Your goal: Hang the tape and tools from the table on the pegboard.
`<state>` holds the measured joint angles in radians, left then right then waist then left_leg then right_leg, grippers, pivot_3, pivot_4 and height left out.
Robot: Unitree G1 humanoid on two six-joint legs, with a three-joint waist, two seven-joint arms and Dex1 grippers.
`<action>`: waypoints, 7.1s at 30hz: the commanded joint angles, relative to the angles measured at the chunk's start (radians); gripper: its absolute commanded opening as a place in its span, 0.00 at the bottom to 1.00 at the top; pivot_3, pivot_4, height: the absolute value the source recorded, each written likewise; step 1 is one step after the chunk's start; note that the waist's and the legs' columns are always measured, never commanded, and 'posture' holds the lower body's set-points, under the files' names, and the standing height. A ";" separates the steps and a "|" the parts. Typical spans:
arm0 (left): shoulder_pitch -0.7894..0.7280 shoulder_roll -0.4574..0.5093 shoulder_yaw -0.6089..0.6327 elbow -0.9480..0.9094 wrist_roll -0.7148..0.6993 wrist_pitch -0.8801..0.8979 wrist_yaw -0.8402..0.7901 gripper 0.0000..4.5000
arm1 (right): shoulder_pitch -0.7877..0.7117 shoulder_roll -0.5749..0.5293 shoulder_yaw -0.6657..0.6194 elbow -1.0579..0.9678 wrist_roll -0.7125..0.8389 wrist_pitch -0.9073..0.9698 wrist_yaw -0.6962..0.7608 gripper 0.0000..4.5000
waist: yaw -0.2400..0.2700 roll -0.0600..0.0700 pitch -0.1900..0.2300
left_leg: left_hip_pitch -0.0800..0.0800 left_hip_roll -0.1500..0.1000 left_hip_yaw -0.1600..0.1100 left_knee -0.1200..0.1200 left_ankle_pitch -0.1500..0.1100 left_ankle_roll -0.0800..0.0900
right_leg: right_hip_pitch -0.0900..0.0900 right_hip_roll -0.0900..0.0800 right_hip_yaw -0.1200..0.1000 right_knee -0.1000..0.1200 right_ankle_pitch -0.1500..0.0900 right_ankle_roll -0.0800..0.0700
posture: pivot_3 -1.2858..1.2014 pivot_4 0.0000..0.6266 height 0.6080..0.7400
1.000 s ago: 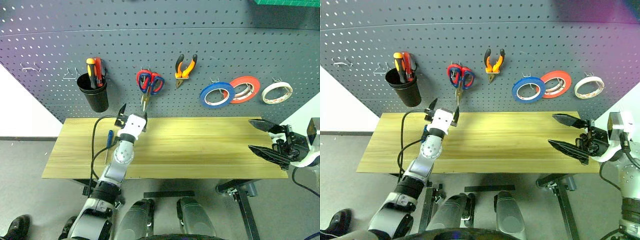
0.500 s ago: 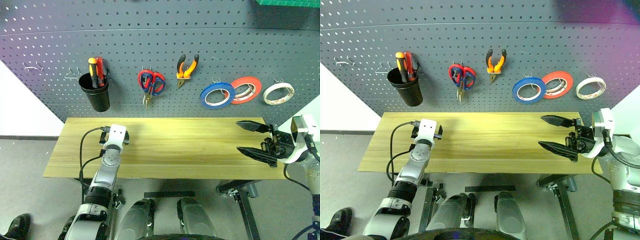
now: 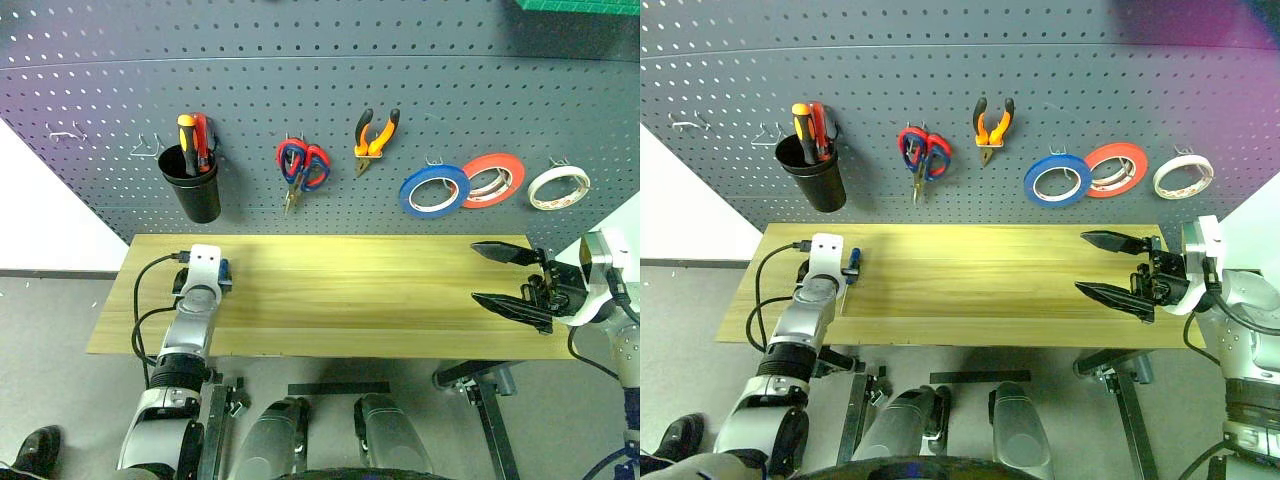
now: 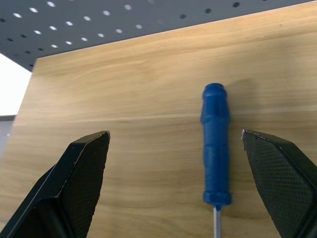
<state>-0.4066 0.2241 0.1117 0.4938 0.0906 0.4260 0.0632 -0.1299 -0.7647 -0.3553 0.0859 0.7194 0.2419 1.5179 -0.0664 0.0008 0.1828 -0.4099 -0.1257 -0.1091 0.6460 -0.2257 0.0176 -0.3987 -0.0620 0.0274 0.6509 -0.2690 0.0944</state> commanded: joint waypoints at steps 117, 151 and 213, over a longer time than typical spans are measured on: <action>-0.156 0.248 -0.066 -0.670 -0.012 -0.477 -0.387 0.13 | -0.092 0.079 -0.037 0.125 0.030 -0.074 0.047 1.00 | 0.020 0.005 -0.069 | 0.001 -0.001 0.002 0.000 -0.001 0.001 | 0.002 0.000 -0.002 -0.004 0.002 0.001 | 0.46 0.02 1.00; -0.331 0.251 0.039 -0.200 -0.132 -0.639 -0.379 0.13 | -0.048 0.087 -0.079 -0.057 0.184 0.070 -0.031 1.00 | 0.021 0.006 -0.092 | 0.003 -0.001 0.001 0.001 0.000 0.001 | 0.003 0.000 0.000 -0.002 0.002 0.001 | 0.45 0.09 1.00; -0.156 0.192 0.062 -0.175 -0.171 -0.765 -0.326 1.00 | -0.103 0.026 -0.069 0.045 0.111 0.060 -0.003 1.00 | 0.022 0.006 -0.089 | 0.001 0.000 0.001 -0.001 -0.001 0.002 | 0.001 -0.001 0.001 -0.003 0.002 0.001 | 0.46 0.13 1.00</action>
<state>-0.5248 0.4028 0.1727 0.3883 -0.0869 -0.3484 -0.2747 -0.2102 -0.7328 -0.4091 0.1338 0.8263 0.3177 1.5085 -0.0440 0.0067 0.0938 -0.4088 -0.1260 -0.1076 0.6453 -0.2269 0.0194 -0.3975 -0.0627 0.0285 0.6478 -0.2674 0.0949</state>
